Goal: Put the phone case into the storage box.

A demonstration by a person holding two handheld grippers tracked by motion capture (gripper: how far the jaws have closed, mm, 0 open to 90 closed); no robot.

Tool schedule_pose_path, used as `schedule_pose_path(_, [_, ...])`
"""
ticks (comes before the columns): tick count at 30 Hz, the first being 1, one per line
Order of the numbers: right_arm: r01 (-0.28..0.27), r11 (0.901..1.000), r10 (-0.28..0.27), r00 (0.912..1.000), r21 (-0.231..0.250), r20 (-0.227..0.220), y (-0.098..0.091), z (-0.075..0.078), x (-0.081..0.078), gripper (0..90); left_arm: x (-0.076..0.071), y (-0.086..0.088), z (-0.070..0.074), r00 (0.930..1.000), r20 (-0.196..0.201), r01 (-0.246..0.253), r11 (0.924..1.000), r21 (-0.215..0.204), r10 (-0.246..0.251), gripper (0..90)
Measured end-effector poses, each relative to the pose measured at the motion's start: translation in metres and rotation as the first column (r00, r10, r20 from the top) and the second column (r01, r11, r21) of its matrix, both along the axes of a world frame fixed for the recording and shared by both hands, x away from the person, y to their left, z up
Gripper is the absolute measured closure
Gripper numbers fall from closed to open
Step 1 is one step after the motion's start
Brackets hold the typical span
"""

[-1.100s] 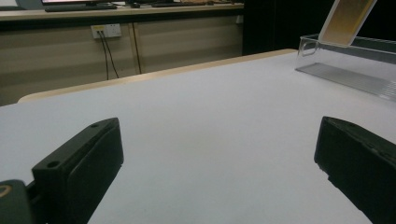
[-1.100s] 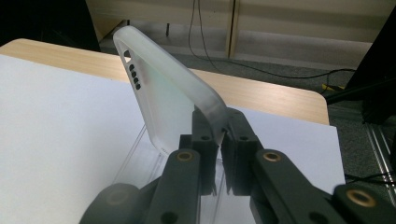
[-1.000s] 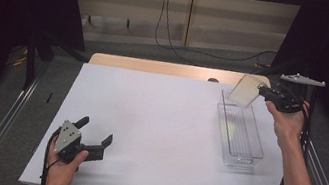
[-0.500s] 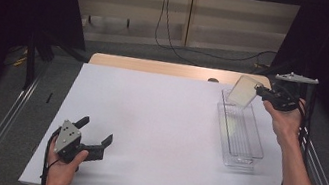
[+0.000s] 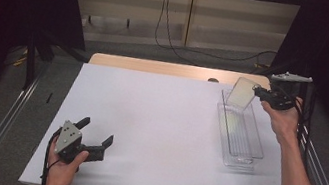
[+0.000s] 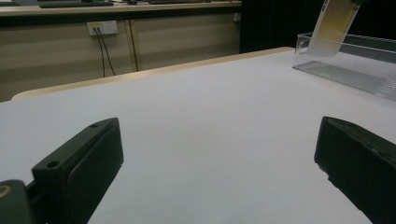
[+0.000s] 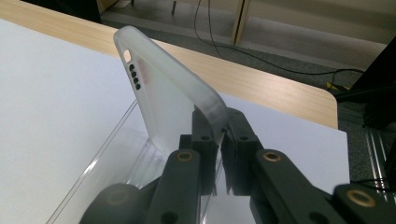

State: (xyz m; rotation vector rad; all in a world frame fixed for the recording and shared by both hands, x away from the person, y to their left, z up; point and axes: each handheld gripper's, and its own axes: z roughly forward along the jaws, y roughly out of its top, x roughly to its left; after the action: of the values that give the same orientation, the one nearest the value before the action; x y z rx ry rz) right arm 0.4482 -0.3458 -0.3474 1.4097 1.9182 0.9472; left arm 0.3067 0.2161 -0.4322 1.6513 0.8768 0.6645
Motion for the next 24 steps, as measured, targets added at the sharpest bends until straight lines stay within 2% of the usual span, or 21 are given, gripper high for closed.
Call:
schedule_pose_path(3, [-0.003, 1.0000, 0.003, 1.0000, -0.005, -0.005, 0.001, -0.001, 0.003, 84.0, 0.001, 0.001, 0.000, 1.0000, -0.001, 0.002, 1.0000, 0.009, -0.002, 1.3])
schedule_pose_path(9, [-0.007, 0.9997, 0.007, 0.9999, -0.022, -0.009, 0.004, -0.004, 0.008, 84.0, 0.000, 0.000, 0.000, 1.0000, 0.000, -0.001, 1.0000, -0.001, 0.001, 1.3])
schedule_pose_path(11, [-0.016, 0.9995, 0.016, 0.9998, -0.028, -0.010, 0.003, -0.005, 0.010, 84.0, 0.001, 0.001, 0.000, 1.0000, 0.000, 0.001, 0.9999, 0.016, -0.001, 1.3])
schedule_pose_path(18, [-0.038, 0.9986, 0.037, 0.9992, -0.037, -0.016, 0.006, -0.005, 0.015, 84.0, 0.001, 0.000, 0.000, 1.0000, -0.004, 0.002, 1.0000, 0.010, -0.002, 1.3])
schedule_pose_path(24, [-0.047, 0.9976, 0.046, 0.9987, -0.050, -0.023, 0.006, -0.011, 0.020, 84.0, 0.002, 0.002, 0.000, 1.0000, -0.002, -0.001, 0.9999, 0.012, 0.001, 1.3])
